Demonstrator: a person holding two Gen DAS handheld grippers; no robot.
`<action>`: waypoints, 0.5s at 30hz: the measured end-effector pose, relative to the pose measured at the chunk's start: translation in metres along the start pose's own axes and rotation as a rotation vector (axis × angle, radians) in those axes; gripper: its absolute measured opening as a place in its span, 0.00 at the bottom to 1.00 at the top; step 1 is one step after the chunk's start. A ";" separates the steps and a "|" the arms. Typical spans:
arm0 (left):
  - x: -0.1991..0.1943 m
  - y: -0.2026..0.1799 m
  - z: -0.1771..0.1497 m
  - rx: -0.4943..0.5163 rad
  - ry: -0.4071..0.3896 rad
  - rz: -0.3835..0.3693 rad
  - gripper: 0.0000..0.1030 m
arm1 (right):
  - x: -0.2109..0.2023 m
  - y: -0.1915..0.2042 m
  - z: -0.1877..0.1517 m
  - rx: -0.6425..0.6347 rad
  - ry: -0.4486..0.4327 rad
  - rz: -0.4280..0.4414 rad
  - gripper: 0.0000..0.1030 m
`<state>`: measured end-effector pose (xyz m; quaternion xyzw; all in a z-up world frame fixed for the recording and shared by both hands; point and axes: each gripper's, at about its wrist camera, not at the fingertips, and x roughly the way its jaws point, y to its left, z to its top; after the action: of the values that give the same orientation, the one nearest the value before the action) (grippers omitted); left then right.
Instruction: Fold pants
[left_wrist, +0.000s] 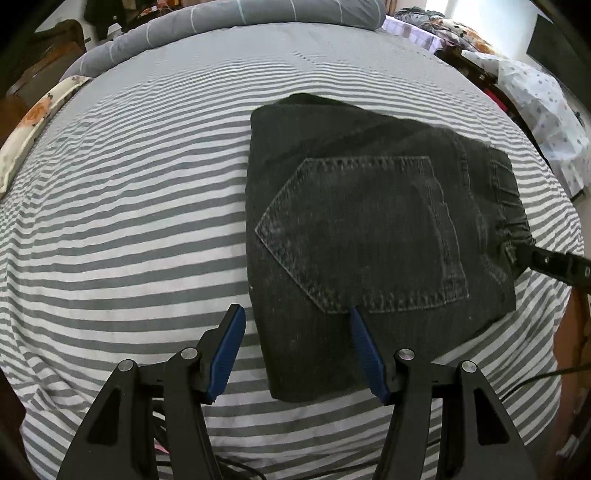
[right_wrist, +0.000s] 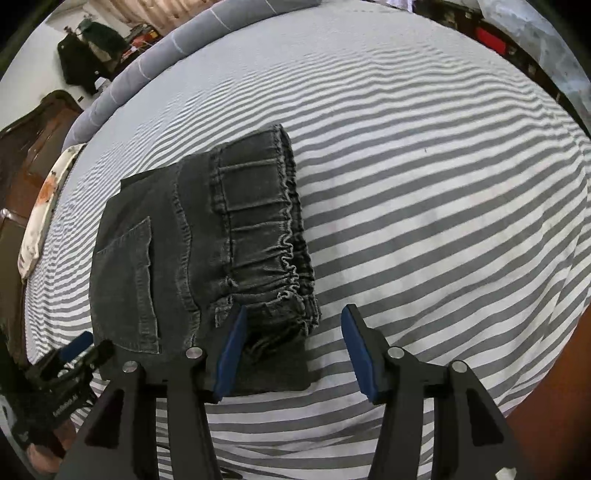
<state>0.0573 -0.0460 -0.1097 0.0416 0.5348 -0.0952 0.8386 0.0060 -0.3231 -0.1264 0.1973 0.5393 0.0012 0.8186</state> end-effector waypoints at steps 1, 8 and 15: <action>0.000 0.000 -0.001 0.002 0.001 0.001 0.58 | 0.003 0.004 -0.001 0.003 0.000 -0.002 0.47; 0.006 -0.007 -0.009 0.013 0.010 0.000 0.58 | 0.009 -0.005 -0.002 0.019 0.008 0.007 0.47; 0.010 -0.010 -0.008 0.013 0.009 0.003 0.59 | 0.010 -0.011 -0.001 0.023 0.008 0.018 0.49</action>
<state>0.0520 -0.0559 -0.1224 0.0483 0.5379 -0.0972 0.8360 0.0068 -0.3304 -0.1391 0.2114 0.5408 0.0032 0.8141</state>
